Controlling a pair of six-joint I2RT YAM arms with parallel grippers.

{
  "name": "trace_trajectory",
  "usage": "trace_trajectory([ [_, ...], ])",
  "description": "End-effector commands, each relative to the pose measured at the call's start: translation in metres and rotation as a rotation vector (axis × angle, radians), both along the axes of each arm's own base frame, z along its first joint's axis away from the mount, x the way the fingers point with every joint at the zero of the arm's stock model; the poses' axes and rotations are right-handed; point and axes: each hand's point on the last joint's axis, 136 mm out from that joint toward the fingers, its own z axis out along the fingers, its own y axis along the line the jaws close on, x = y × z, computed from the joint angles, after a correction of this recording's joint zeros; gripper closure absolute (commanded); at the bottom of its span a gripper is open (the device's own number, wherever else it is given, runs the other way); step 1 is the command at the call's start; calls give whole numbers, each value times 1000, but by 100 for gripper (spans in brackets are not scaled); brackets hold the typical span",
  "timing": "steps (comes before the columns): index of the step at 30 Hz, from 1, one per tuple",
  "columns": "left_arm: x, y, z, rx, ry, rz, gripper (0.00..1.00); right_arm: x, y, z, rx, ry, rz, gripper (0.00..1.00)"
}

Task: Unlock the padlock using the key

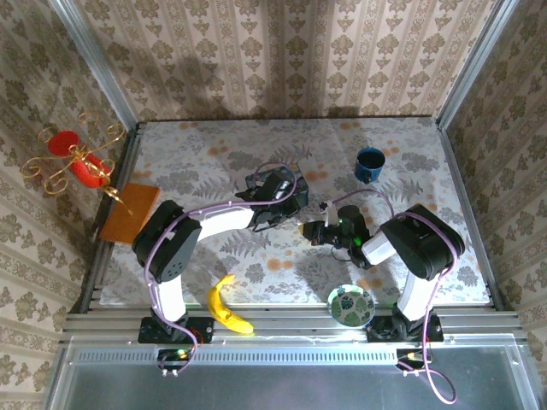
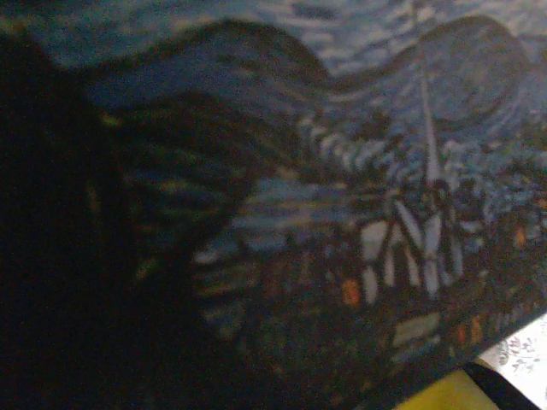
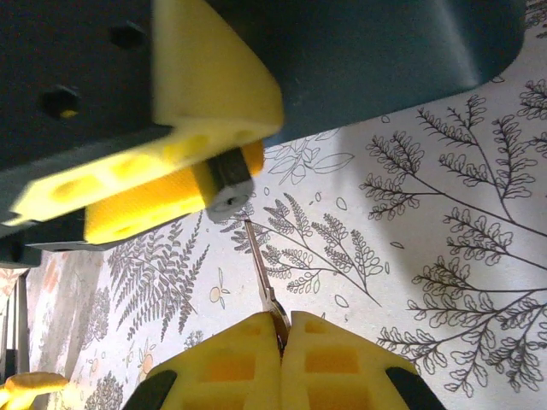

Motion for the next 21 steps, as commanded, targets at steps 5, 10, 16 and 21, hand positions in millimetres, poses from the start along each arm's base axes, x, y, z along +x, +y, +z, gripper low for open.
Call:
trace_trajectory([
  [5,-2,-6,22,-82,-25,-7,100,-4,-2,-5,15,21,-12,100],
  [10,-6,-6,18,-95,-6,-11,100,-11,-2,-5,30,20,3,100],
  [16,-8,-6,18,-104,-2,-9,100,-13,-4,-1,57,4,12,100],
  [21,-8,-7,19,-115,3,-5,100,-12,-1,2,62,-9,27,100],
])
